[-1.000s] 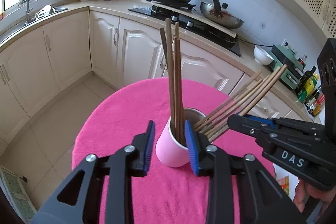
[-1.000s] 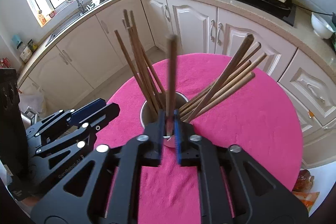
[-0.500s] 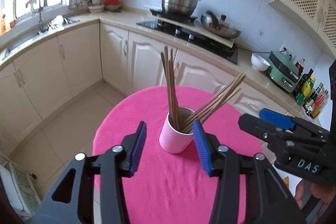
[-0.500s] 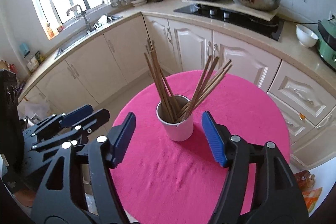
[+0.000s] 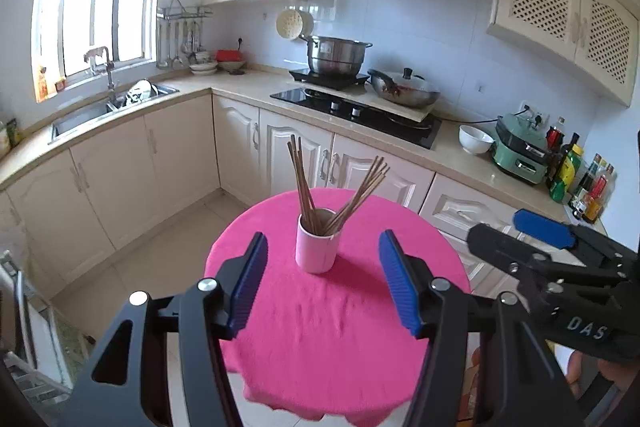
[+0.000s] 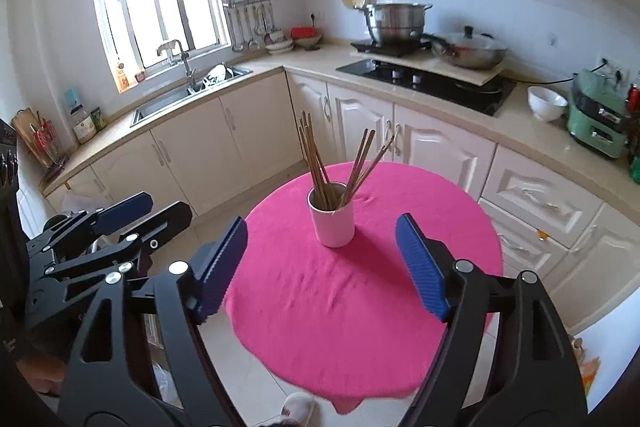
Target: Organize utensils
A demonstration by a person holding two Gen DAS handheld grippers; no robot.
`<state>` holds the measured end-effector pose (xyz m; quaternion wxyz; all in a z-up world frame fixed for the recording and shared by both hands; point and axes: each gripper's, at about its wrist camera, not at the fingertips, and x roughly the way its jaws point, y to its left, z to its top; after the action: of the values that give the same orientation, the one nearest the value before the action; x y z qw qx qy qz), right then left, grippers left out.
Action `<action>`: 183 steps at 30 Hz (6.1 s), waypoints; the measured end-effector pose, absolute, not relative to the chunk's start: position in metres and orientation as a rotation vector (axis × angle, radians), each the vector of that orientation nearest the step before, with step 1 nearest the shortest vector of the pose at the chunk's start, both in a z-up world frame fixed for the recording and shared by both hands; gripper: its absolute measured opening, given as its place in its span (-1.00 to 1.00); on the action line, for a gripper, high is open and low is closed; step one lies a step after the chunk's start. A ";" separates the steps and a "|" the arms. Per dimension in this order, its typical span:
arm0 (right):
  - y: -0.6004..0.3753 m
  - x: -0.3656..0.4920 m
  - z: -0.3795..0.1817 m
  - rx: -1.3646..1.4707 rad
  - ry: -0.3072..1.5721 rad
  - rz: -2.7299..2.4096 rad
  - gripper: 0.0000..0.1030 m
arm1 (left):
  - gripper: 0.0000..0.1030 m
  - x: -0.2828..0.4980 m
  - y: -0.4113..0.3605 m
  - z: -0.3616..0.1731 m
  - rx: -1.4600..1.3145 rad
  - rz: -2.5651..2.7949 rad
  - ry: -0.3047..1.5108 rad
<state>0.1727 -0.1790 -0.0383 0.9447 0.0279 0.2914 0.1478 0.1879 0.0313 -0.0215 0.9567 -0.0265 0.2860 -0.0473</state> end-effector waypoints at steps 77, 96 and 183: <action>-0.069 -0.121 0.038 0.054 0.432 0.185 0.80 | 0.44 -0.096 0.136 0.080 0.035 -0.135 0.354; -0.076 -0.124 0.037 0.068 0.450 0.179 0.80 | 0.44 -0.099 0.125 0.080 0.043 -0.136 0.362; -0.052 -0.001 0.014 0.106 0.547 0.211 0.80 | 0.44 0.029 0.148 0.052 0.066 -0.101 0.434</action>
<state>-0.0014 -0.0518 0.0144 0.9560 0.0521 0.2695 0.1040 0.0294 0.1481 0.0521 0.9748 0.0325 0.2152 -0.0498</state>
